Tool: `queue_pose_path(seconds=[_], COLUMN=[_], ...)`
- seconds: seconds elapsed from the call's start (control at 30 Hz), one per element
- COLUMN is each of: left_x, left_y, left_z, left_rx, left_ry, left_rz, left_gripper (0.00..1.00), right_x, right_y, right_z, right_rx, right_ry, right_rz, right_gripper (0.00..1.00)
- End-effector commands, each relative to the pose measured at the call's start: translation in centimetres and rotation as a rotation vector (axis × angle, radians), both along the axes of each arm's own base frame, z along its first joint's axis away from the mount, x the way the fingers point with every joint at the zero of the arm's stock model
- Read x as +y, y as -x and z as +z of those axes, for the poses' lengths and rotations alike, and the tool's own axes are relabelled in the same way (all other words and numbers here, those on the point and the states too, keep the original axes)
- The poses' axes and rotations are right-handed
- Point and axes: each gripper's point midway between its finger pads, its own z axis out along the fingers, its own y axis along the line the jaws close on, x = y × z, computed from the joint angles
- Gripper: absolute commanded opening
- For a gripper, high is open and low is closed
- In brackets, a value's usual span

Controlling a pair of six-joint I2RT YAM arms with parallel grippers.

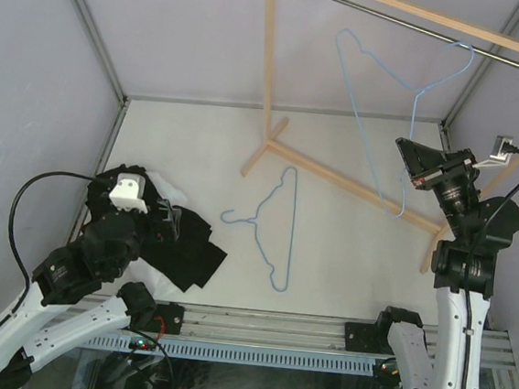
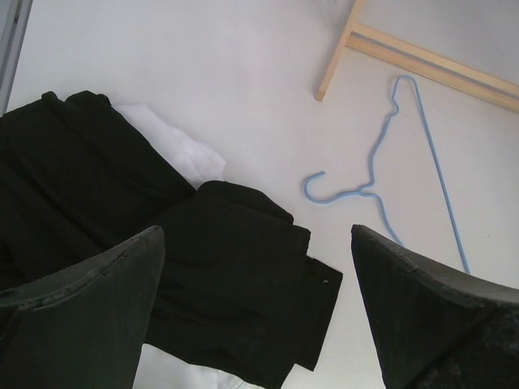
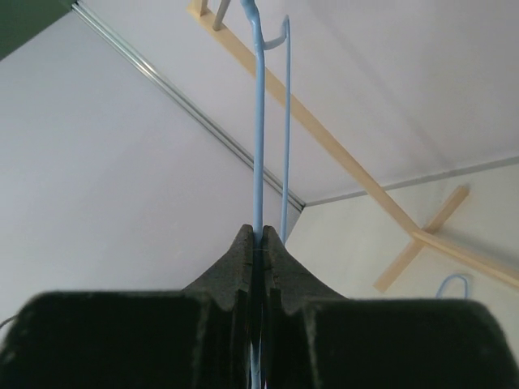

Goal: Place the shirt on the hanger
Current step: Place the hanger at the clothesline.

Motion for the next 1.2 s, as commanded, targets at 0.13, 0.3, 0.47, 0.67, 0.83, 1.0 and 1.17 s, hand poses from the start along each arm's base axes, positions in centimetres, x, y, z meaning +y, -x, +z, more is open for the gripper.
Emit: queue_pose_path(seconds=[0.13,0.3,0.47,0.67,0.83,1.0,1.17], left_x=[-0.5,-0.6,-0.4,-0.6,-0.7,-0.5,-0.7], left_y=[-1.1,-1.2,-1.2,-1.3,-1.3,-1.3,-1.3], left_z=[-0.4,-0.6,-0.6,-0.6,-0.6,-0.5,-0.6], left_rx=[0.007,0.014,0.012,0.013,0.015,0.013,0.015], left_ry=[-0.021,-0.028,-0.03,-0.034,-0.034,-0.034,-0.033], left_rz=[0.031,0.034,0.041,0.03,0.03,0.036,0.03], left_gripper=[1.0,1.0,1.0,1.0,1.0,1.0,1.0], right_x=[-0.8,-1.3,-1.6,-1.9,-2.4,-2.5,-2.7], right_y=[0.1,-0.5,-1.3,-1.3,-1.5,-2.0,-3.2], right_z=[2.7,2.4,2.0,3.0,3.3,3.8,2.7], right_rx=[-0.064,-0.034,-0.021,-0.051,-0.048,-0.056,-0.009], right_ry=[-0.122,-0.204,-0.265,-0.302,-0.345,-0.361,-0.366], right_rz=[0.01,0.024,0.041,0.048,0.038,0.051,0.06], right_gripper=[0.0,0.0,0.0,0.0,0.0,0.0,0.0])
